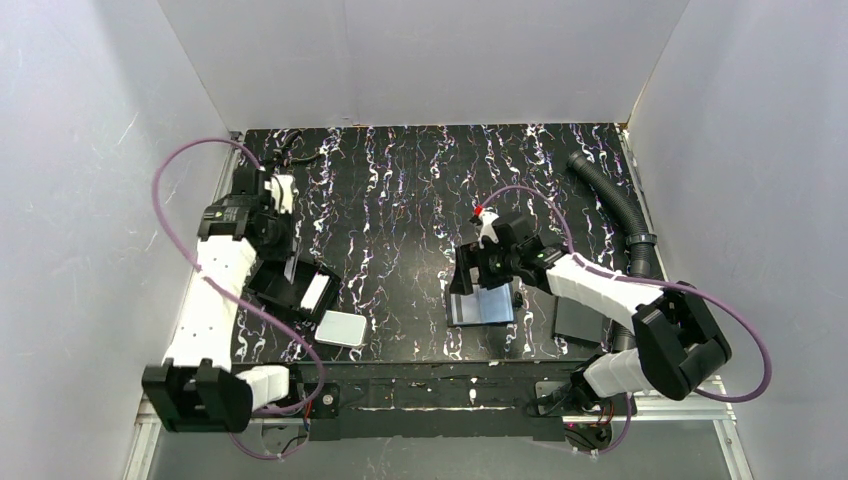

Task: Put the credit cards into the card holder
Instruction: Pick up the credit card from the storage box.

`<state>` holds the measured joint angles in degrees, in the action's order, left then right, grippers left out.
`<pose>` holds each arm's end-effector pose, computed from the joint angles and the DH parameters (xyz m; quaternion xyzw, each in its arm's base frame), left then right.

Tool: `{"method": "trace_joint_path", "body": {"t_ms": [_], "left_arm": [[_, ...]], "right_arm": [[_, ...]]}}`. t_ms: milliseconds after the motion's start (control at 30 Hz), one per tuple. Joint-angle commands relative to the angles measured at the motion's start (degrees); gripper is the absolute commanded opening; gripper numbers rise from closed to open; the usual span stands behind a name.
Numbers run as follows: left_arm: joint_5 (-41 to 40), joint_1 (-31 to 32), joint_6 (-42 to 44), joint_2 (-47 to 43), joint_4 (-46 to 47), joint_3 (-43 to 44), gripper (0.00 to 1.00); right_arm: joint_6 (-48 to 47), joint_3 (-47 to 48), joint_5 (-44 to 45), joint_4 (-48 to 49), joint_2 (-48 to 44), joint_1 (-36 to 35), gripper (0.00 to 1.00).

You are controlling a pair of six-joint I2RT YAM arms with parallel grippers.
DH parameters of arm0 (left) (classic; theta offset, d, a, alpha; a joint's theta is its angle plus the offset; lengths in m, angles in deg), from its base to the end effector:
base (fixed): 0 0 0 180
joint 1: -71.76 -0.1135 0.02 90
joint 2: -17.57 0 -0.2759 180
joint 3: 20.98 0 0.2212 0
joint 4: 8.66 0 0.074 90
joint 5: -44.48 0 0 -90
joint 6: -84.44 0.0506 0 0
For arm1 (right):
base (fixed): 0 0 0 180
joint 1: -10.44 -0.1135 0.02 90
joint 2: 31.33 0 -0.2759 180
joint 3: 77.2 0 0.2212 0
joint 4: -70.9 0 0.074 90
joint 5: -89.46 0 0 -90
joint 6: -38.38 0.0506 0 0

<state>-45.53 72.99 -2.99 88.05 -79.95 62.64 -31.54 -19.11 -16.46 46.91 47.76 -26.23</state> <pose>0.2089 -0.0045 0.3180 0.0319 0.9611 0.0033 0.2744 0.2011 0.1670 0.2184 -0.1845 0.8977 0.2927 0.2727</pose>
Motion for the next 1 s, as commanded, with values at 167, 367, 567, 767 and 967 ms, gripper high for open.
{"method": "trace_joint_path", "body": {"t_ms": [167, 367, 567, 767, 967], "left_arm": [[27.4, 1.5, -18.3, -15.1, 9.5, 2.3, 0.0], [31.0, 14.6, -45.4, -26.0, 48.9, -19.3, 0.0], [24.0, 29.8, -52.1, -23.2, 62.0, -25.7, 0.0], [20.9, 36.5, -53.2, -21.2, 66.6, -27.0, 0.0], [20.3, 38.2, -54.8, -20.9, 68.7, -28.1, 0.0]], "right_arm": [[-0.2, 6.1, -3.8, -5.9, -6.5, 0.5, 0.98], [25.6, -0.9, -23.3, 22.7, -10.1, 0.5, 0.98], [43.1, -6.3, -24.0, 41.5, -12.8, 0.5, 0.98], [48.3, -9.9, -20.9, 46.3, -15.8, 0.5, 0.71], [51.6, -12.7, -19.1, 52.1, -18.3, 0.6, 0.33]]}}
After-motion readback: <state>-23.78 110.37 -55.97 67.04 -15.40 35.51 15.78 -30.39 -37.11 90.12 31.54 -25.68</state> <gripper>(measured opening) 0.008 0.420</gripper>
